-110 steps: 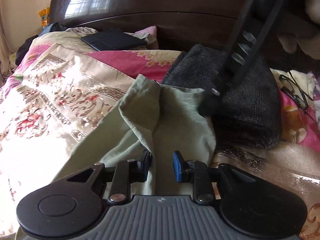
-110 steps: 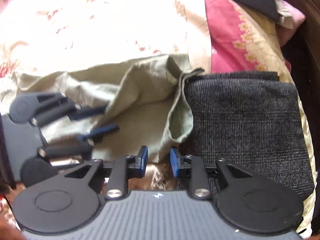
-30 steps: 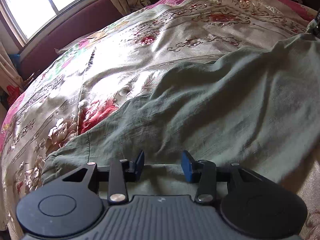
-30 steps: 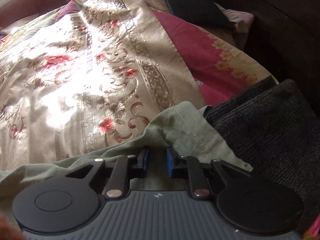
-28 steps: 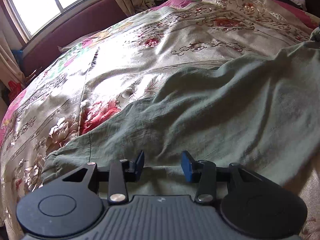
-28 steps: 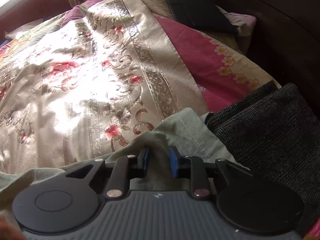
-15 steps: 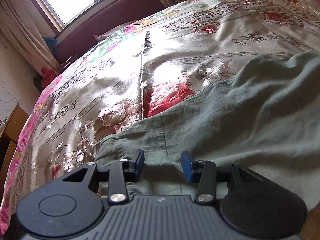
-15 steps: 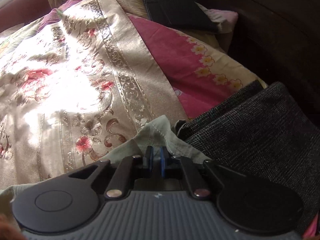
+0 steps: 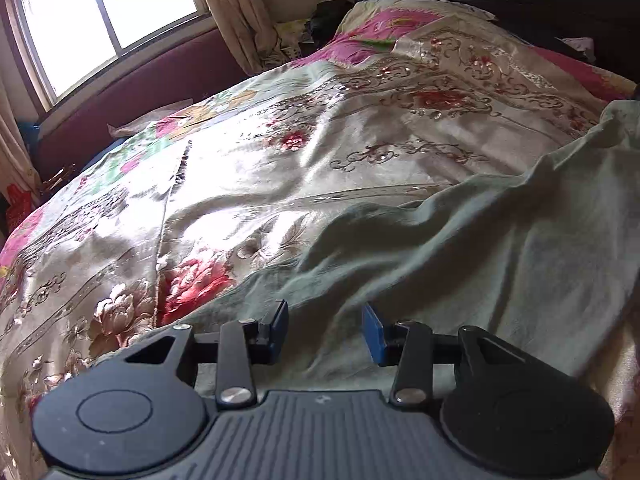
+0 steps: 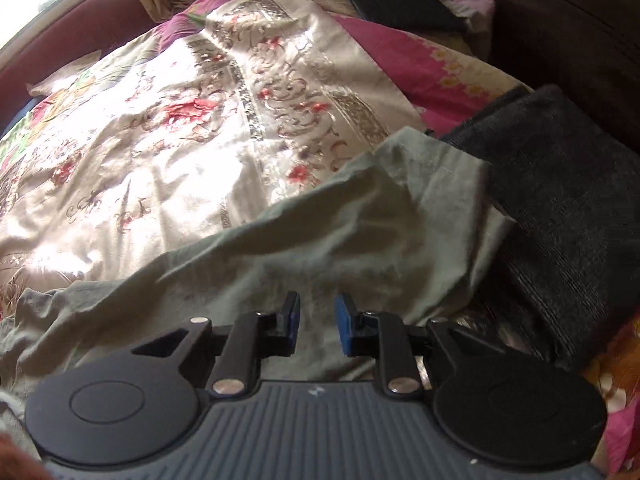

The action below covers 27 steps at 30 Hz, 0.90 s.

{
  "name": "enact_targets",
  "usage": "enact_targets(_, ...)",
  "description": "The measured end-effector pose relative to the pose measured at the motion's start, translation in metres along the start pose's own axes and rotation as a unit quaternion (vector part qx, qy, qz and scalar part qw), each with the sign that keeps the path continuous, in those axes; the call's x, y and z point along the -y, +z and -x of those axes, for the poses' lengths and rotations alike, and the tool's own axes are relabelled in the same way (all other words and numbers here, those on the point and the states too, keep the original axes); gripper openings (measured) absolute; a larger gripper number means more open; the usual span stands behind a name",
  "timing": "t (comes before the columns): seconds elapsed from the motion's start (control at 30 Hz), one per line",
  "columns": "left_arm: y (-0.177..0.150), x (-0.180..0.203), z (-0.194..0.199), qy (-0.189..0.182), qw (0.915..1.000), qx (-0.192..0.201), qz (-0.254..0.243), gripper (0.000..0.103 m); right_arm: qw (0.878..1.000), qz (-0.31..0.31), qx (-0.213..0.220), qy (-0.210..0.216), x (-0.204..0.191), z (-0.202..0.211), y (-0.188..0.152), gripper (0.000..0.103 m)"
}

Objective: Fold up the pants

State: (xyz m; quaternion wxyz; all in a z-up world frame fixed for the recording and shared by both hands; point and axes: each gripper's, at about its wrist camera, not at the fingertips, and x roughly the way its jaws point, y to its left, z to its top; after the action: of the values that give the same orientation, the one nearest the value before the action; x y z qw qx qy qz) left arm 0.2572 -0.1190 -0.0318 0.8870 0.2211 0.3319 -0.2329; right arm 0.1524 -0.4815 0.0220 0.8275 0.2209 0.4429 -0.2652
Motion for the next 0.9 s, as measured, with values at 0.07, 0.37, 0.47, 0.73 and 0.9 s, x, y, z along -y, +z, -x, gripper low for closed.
enact_targets(0.07,0.004,0.017,-0.004,-0.015,0.9998,0.002,-0.016,0.057,0.998,-0.058,-0.010,-0.003,0.030,0.002,-0.014,0.032)
enact_targets(0.37,0.025,0.075,-0.009,-0.065,0.9951,0.007,-0.074,0.057,0.972,-0.224,0.065,0.031,0.106,-0.017,-0.029,0.037)
enact_targets(0.47,0.028,0.089,-0.010,-0.074,0.9934,0.006,-0.087,0.057,0.962,-0.259,0.078,0.043,0.118,-0.029,-0.025,0.038)
enact_targets(0.73,0.033,0.110,-0.007,-0.090,0.9915,0.012,-0.093,0.057,0.965,-0.232,0.102,0.061,0.106,-0.041,-0.014,0.043)
enact_targets(0.9,0.031,0.115,-0.005,-0.094,0.9915,0.011,-0.090,0.057,0.972,-0.215,0.087,0.031,0.095,-0.057,0.002,0.036)
